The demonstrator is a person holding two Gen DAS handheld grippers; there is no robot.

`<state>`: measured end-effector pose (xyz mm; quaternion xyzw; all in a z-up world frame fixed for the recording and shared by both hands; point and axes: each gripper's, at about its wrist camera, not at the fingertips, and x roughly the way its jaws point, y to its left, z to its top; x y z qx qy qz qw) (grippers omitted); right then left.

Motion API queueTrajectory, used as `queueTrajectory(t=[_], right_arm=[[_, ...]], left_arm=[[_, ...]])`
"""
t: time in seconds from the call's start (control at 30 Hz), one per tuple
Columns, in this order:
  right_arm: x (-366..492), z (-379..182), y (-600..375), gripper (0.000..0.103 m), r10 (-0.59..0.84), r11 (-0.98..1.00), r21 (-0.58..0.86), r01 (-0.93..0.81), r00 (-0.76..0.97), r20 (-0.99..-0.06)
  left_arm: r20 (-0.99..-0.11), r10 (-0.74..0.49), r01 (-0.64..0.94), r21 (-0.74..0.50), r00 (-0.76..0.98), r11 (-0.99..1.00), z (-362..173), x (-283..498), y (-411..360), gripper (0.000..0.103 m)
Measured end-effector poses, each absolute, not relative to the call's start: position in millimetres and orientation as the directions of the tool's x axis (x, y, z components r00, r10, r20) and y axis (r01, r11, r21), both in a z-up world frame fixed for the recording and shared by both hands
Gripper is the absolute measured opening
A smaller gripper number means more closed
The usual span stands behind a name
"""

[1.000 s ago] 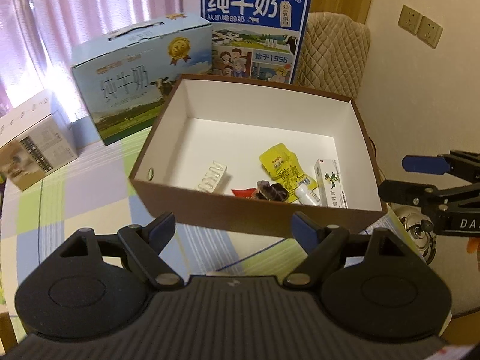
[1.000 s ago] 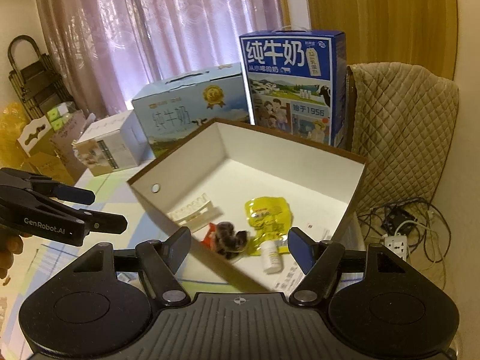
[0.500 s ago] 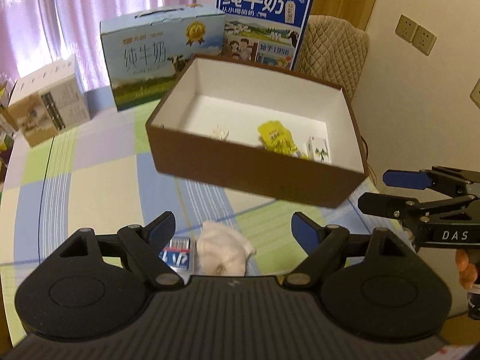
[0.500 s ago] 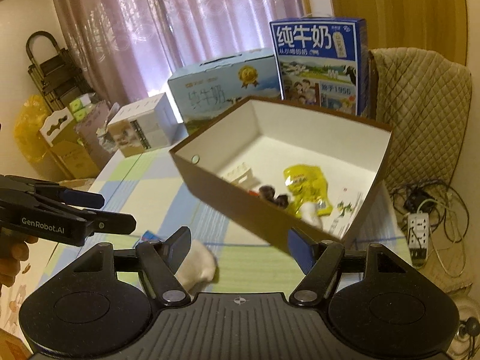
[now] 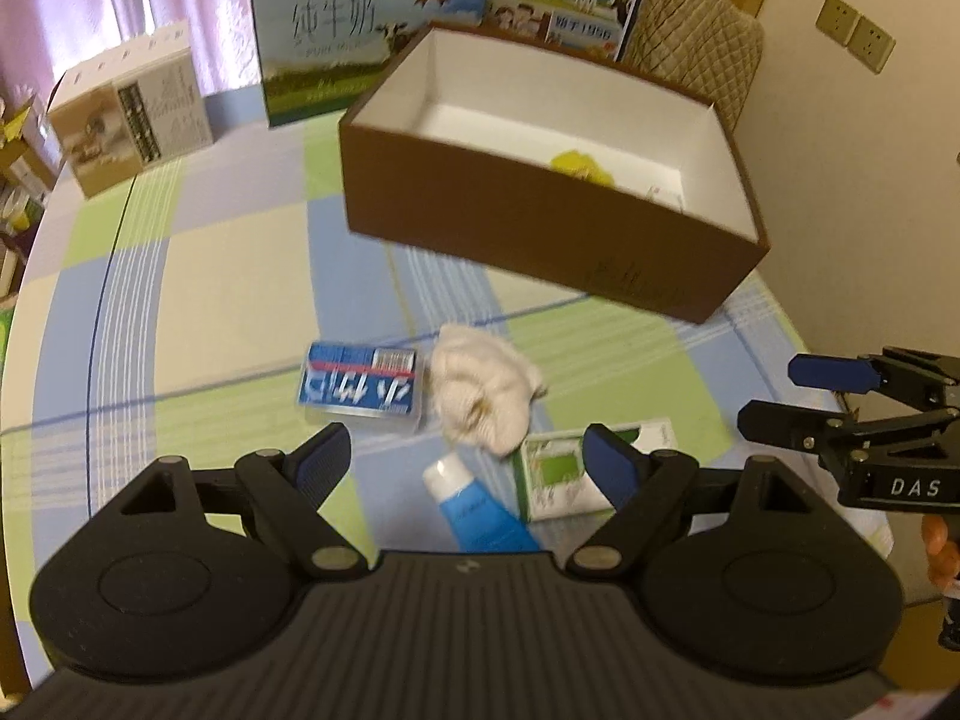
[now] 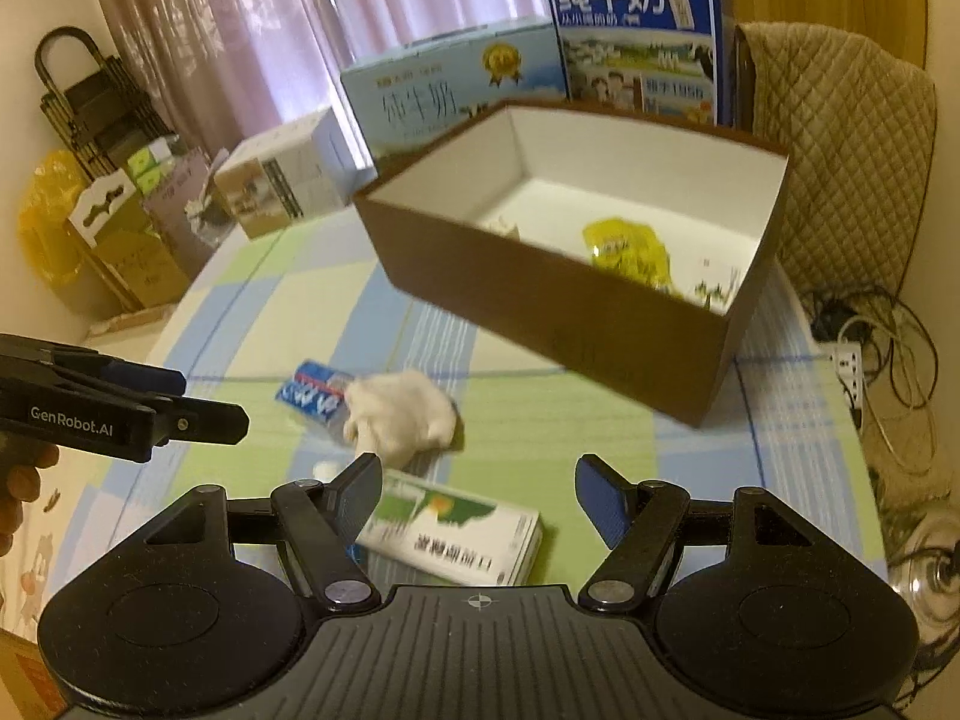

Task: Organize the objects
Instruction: 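Lower the right gripper onto the blue tube and close it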

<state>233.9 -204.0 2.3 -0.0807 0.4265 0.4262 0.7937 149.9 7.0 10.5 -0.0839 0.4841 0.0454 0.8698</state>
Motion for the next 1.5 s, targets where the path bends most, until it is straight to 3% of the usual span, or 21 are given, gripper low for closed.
queueTrajectory(t=[0.9,1.4,1.5], right_arm=[[198.0,-52.3,-187.4,0.068,0.496,0.617,0.136,-0.775,0.248,-0.832],[178.9,-62.0,-137.2,0.068,0.554,0.470,0.155,-0.869,0.154,-0.818],[171.1,-66.9,-118.4,0.061,0.563,0.424,0.145,-0.894,0.135,-0.815]], left_arm=[[-0.924,-0.014,-0.217,-0.105,0.383,0.971,-53.7,120.5,11.7,0.082],[-0.928,0.051,-0.321,-0.075,0.368,0.944,-60.9,111.6,43.5,0.082],[-0.928,0.079,-0.360,-0.061,0.363,0.931,-63.1,104.1,57.8,0.082]])
